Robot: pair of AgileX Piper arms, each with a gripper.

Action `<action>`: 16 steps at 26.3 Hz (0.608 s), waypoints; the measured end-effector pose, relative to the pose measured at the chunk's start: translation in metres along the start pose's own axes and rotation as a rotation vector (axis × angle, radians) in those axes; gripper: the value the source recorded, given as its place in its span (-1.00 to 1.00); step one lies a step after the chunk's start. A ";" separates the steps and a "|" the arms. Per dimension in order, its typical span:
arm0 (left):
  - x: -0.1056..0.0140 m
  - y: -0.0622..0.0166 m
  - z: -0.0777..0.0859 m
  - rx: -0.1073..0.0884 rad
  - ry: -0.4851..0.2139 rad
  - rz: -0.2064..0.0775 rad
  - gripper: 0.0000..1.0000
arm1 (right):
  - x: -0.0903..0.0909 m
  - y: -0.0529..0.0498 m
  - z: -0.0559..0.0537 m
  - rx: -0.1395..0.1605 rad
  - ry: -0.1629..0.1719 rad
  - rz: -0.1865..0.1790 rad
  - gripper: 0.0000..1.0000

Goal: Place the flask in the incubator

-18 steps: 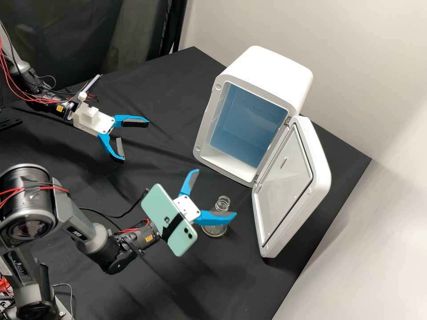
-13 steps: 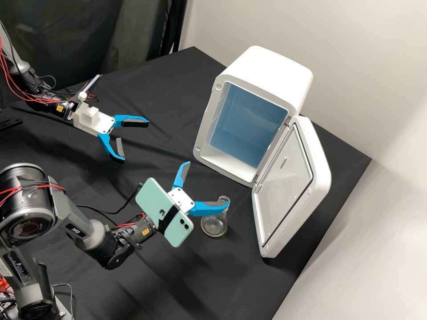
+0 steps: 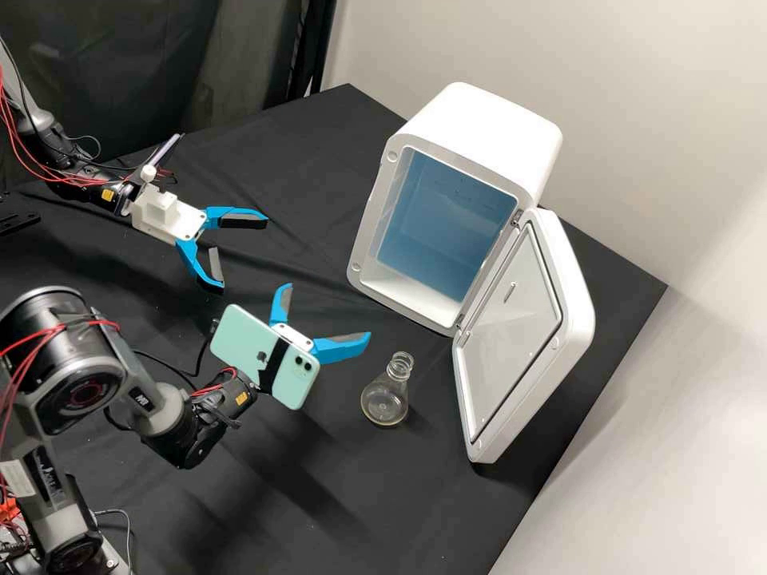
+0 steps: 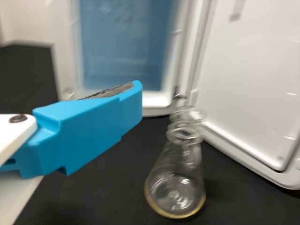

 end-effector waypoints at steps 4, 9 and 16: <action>0.000 -0.0005 0.000 0.000 0.000 -0.002 1.00 | 0.001 -0.010 -0.007 -0.061 0.027 -0.046 1.00; 0.000 -0.0005 0.000 0.000 0.000 -0.002 1.00 | -0.003 -0.012 -0.019 -0.103 0.075 -0.047 1.00; 0.000 -0.0005 0.000 0.000 0.000 -0.002 1.00 | -0.010 -0.006 -0.034 -0.128 0.139 -0.015 1.00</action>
